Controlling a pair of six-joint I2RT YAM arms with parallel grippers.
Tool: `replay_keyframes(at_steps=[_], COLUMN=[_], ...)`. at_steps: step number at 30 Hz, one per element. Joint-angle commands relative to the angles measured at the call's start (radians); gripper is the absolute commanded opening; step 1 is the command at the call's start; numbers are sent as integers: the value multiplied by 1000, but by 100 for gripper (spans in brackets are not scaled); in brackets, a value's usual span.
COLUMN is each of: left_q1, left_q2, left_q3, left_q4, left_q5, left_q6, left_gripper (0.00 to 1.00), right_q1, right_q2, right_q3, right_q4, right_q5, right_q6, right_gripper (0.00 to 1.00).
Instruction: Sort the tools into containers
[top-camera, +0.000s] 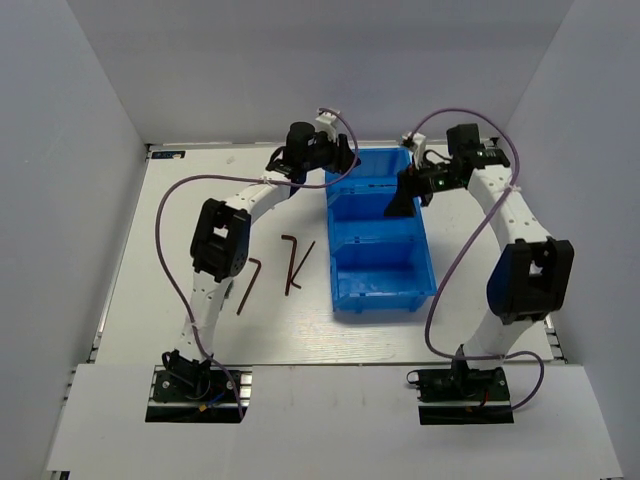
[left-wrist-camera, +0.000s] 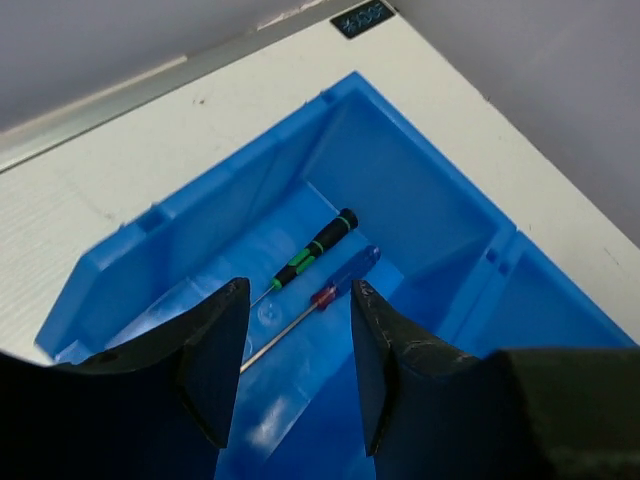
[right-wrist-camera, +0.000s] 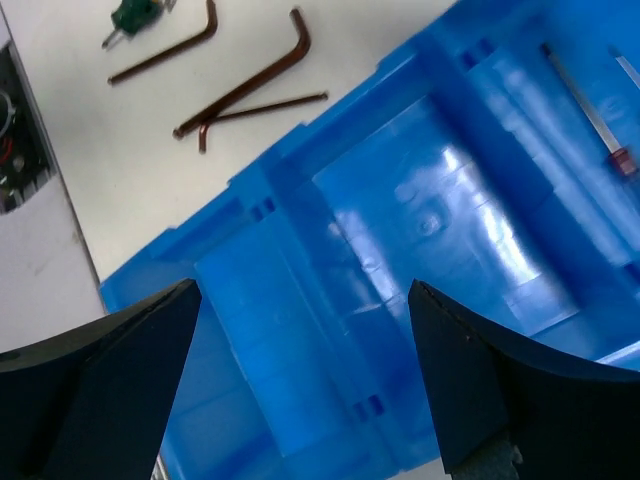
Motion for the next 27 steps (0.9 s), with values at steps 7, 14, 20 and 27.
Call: replay_keyframes(at_steps=[7, 14, 20, 27], left_q1=[9, 18, -5, -5], left_q2=[-591, -1005, -1085, -1231], left_q3=[-375, -758, -786, -927], left_q4=[-257, -724, -1041, -1020], left_q5=[-397, -666, -747, -712], left_q6=[38, -15, -204, -264], left_gripper=[0, 38, 55, 62], right_q1=[164, 415, 570, 670], right_q2=[117, 316, 460, 591], right_q3=[288, 526, 633, 600], right_q4=[-47, -101, -14, 17], right_q5=[139, 328, 565, 706], right_q6=[-2, 148, 441, 648], right_gripper=[1, 33, 54, 48])
